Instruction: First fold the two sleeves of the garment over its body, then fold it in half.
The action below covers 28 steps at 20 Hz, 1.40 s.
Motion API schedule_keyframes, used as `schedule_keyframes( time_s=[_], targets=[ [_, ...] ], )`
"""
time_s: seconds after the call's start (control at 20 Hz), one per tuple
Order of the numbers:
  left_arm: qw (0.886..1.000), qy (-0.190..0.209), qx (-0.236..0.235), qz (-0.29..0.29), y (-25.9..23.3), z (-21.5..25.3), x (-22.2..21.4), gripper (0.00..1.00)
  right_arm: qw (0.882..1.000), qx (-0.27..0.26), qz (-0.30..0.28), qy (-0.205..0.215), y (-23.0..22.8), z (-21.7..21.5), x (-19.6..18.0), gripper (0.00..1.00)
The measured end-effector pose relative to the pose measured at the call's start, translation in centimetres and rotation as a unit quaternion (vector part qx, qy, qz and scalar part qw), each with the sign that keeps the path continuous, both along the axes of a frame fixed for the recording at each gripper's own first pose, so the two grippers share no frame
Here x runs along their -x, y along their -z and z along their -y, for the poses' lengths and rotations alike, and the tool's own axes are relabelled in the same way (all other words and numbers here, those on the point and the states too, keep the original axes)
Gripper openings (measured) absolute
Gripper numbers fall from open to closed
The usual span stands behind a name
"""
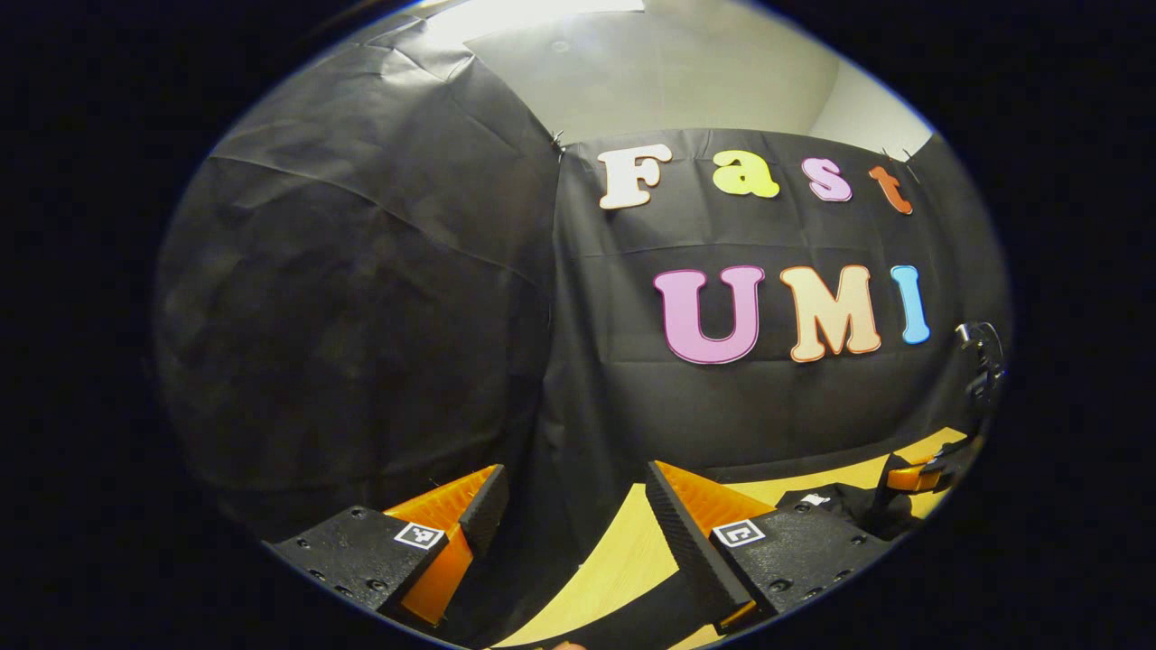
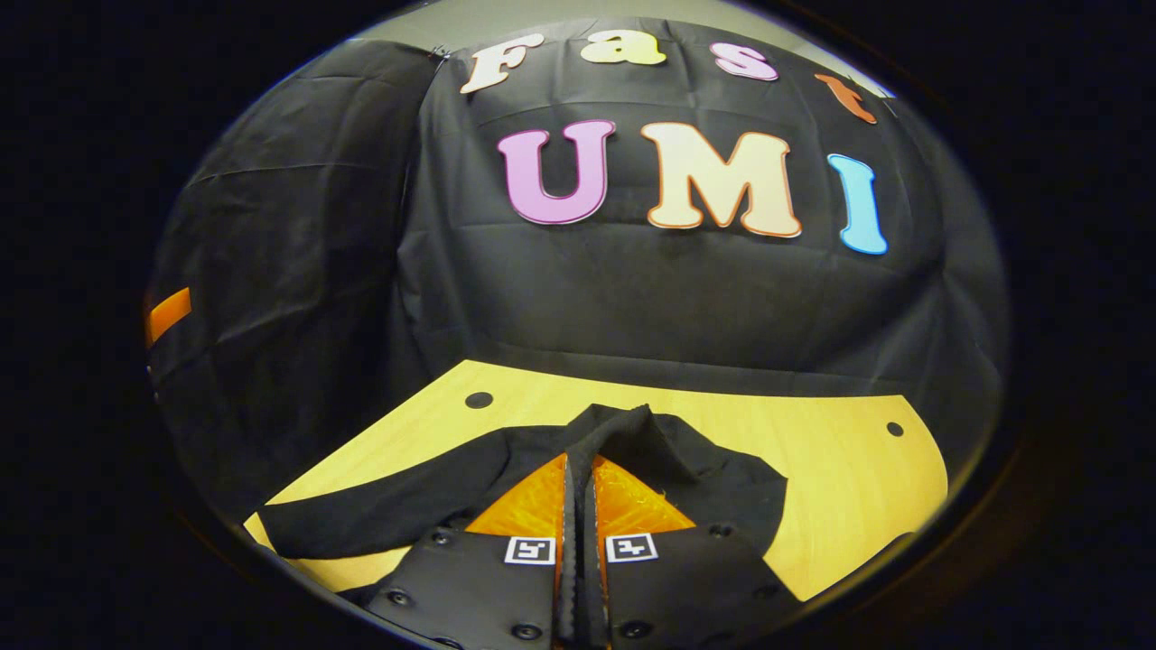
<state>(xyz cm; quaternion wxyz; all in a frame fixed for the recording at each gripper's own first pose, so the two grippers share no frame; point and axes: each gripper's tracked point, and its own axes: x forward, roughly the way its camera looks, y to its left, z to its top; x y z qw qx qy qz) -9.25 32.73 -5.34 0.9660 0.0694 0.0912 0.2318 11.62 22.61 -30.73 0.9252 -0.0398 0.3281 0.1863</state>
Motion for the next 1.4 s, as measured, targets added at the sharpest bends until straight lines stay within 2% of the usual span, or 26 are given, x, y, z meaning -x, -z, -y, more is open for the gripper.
schedule_keyframes(
  time_s=[0.35,0.5,0.65,0.7,0.9,1.25,1.4],
  targets=[
    [0.999,-0.011,0.023,-0.023,2.4,-2.1,2.4,0.92,0.999,0.000,-0.018,-0.043,2.1,-6.7,0.6,0.08],
    [0.998,-0.016,0.030,-0.053,5.0,-2.6,3.2,0.92,0.998,-0.018,-0.031,-0.051,2.5,-8.7,1.0,0.06],
    [0.995,-0.027,0.046,-0.084,7.8,-2.8,4.5,0.92,0.998,-0.035,-0.003,-0.054,0.7,-9.7,0.5,0.99],
    [0.994,-0.031,0.050,-0.096,8.9,-2.9,4.9,0.92,0.998,-0.034,0.007,-0.054,0.1,-9.5,0.2,0.96],
    [0.984,-0.043,0.081,-0.150,13.7,-2.9,6.9,0.93,0.998,-0.023,0.004,-0.055,-0.3,-8.2,0.7,0.98],
    [0.946,-0.068,0.175,-0.265,23.1,-0.8,11.3,0.93,0.999,0.000,0.006,-0.049,-0.7,-4.6,1.2,0.98],
    [0.934,-0.077,0.188,-0.292,25.4,-0.9,13.0,0.95,0.999,0.007,0.004,-0.047,-0.7,-3.7,1.2,0.98]
  ],
)
